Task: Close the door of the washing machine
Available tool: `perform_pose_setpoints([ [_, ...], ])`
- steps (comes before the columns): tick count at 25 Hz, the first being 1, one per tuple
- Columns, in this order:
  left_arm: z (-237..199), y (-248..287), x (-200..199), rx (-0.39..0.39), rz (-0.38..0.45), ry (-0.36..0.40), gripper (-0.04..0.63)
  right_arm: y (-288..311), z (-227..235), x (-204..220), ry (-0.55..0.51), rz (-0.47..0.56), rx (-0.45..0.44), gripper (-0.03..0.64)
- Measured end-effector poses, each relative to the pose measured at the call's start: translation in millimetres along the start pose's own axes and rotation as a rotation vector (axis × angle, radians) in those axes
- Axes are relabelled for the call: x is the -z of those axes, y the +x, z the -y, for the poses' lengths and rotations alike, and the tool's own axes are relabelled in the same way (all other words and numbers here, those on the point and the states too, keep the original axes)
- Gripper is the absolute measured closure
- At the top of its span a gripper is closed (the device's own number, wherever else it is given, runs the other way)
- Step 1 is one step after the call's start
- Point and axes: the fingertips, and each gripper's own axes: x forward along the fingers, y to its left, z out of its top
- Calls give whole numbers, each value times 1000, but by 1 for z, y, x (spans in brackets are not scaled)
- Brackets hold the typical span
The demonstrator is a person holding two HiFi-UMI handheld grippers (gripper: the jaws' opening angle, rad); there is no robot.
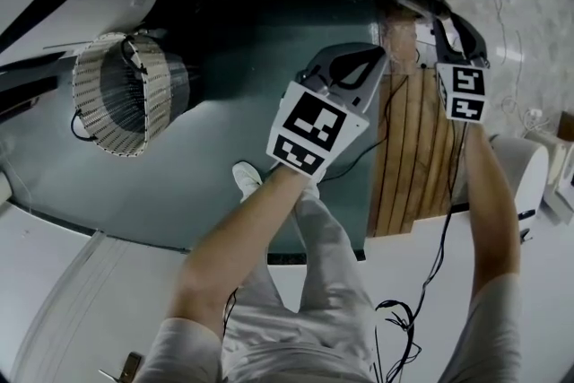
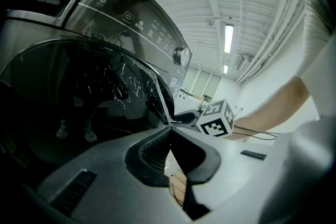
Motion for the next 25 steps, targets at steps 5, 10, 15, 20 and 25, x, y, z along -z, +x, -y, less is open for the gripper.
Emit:
perform_pose_setpoints([
  [5,1,3,3,-9,10,-30,592,0,2,1,47,-7,30,505],
  [10,3,5,4,-7,11,-26,592,2,1,0,68,0,39,505],
  [15,7,6,3,-7,10,-29,592,7,5,0,114,-21,66,508],
  [20,8,-3,0,-7,9,-15,592,5,7,1,127,4,80,509],
  [25,1,-22,4,-37,8,-14,592,0,8,3,154,20,102,513],
])
